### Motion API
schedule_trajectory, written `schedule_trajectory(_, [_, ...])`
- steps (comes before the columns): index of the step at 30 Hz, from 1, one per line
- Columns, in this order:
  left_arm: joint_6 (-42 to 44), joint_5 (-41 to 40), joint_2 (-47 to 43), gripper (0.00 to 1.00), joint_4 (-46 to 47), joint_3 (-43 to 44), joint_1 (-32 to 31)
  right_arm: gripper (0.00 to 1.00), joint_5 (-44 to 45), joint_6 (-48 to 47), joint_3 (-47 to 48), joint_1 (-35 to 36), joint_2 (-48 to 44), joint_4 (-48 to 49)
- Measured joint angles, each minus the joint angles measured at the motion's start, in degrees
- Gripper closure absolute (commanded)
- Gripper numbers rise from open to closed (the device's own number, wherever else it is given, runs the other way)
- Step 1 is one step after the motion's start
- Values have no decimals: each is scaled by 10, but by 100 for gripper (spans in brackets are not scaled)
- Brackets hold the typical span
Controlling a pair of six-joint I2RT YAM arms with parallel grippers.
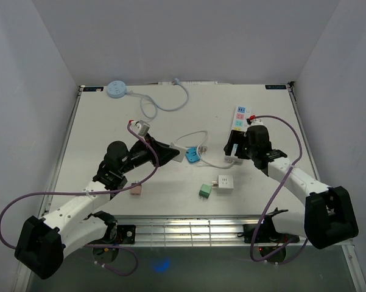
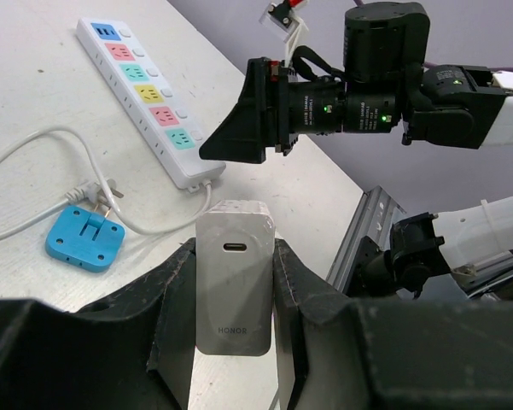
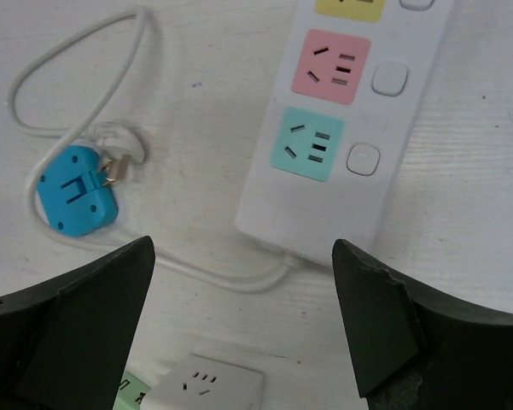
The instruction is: Insert the plug
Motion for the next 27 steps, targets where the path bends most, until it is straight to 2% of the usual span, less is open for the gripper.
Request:
schedule_trajectory(7, [3, -15, -1, 100, -19, 0, 0, 11, 76, 4, 25, 16, 67, -45])
schedule_trajectory(27, [14, -18, 12, 100, -38, 2, 0, 11, 206, 50, 107, 52, 191, -81])
